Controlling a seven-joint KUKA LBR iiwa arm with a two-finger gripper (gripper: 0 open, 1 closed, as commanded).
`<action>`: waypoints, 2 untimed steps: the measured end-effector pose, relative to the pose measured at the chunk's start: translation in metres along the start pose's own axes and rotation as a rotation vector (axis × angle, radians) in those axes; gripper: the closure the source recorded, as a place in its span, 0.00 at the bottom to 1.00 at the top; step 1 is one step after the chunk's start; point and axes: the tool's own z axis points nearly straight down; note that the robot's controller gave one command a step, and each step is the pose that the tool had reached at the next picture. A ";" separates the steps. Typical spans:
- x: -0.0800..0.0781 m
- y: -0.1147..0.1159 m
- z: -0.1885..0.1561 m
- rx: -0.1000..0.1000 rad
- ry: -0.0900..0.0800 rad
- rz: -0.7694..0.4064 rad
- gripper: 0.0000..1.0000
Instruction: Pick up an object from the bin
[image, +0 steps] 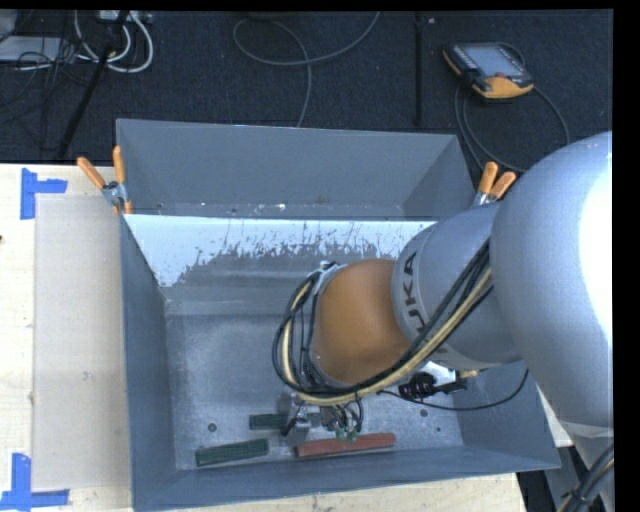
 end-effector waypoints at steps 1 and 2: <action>0.002 -0.001 -0.021 0.002 0.007 0.001 1.00; 0.001 0.000 -0.042 0.000 -0.001 0.001 1.00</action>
Offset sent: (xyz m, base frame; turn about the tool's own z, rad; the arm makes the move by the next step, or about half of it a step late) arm 0.0000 -0.0001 0.0016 0.0000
